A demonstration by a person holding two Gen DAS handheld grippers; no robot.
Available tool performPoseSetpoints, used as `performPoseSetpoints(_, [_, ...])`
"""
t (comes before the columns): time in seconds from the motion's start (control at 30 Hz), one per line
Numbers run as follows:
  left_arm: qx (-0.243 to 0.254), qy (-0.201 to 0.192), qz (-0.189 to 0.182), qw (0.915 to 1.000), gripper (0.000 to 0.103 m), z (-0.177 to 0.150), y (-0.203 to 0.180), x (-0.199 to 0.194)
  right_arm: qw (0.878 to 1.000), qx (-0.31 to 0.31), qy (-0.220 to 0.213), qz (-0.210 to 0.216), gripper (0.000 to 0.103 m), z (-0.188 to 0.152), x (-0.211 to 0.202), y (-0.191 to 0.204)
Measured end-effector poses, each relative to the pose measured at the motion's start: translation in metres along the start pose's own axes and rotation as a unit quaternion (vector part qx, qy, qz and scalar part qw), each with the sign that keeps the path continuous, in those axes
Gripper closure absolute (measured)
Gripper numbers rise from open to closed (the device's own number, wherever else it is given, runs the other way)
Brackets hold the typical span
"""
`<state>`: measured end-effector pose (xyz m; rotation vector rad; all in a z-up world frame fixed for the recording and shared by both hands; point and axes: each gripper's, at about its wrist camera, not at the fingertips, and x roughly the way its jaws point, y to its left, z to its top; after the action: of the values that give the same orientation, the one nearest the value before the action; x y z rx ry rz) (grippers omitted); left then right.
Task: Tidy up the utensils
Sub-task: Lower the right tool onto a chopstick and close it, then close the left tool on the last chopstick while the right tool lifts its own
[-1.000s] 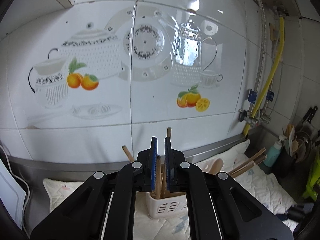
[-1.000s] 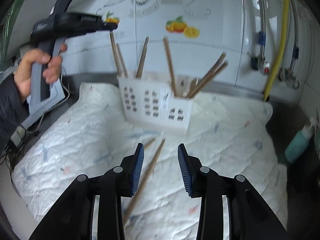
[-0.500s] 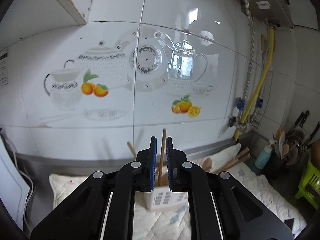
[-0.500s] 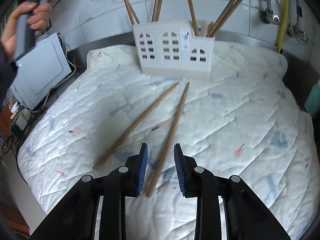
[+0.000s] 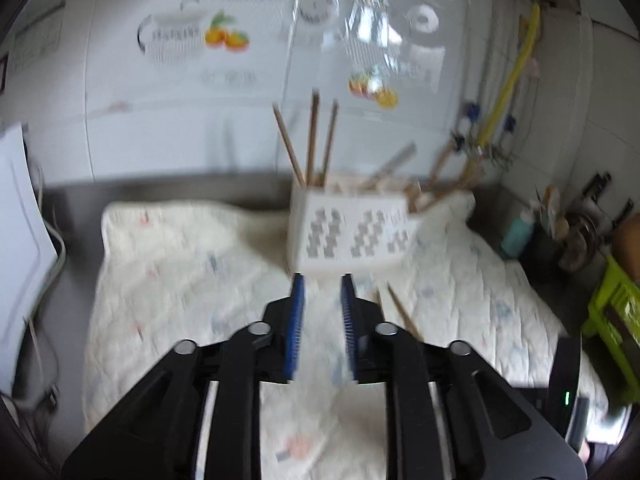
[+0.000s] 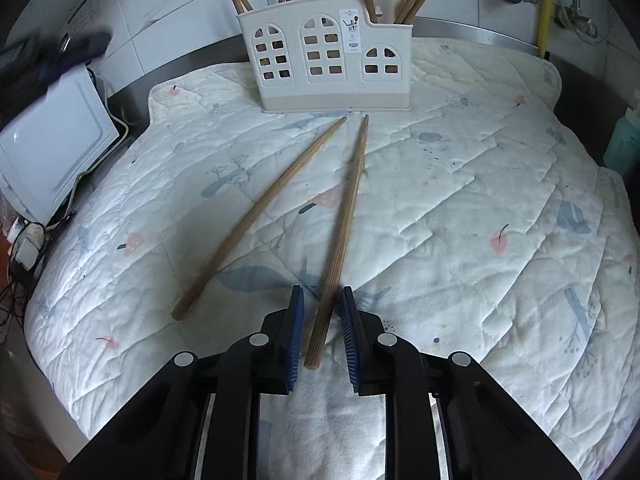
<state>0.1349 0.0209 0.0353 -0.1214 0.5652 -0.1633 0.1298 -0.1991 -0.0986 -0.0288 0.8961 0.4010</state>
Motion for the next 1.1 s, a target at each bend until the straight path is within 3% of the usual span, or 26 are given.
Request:
performPoseSetpoints(0.2, [-0.015, 0.045, -0.017, 0.9987, 0.077, -0.053, -0.006, 0.007, 1.000, 0.004, -0.007, -0.014, 0.095, -0.002, 0.000, -0.001])
performPoseSetpoints(0.47, [-0.028, 0.100, -0.053, 0.9932, 0.077, -0.103, -0.032, 0.026, 1.000, 0.014, -0.022, -0.006, 0.097, -0.005, -0.014, -0.011])
performPoseSetpoints(0.73, [-0.032, 0.122, -0.062, 0.9901, 0.077, -0.112, -0.057, 0.050, 0.997, 0.014, -0.069, -0.006, 0.097, -0.002, -0.049, -0.023])
performPoseSetpoints(1.1, [-0.037, 0.140, -0.035, 0.9889, 0.078, -0.123, -0.071, 0.077, 0.992, 0.008, -0.125, 0.001, 0.097, 0.010, -0.089, -0.032])
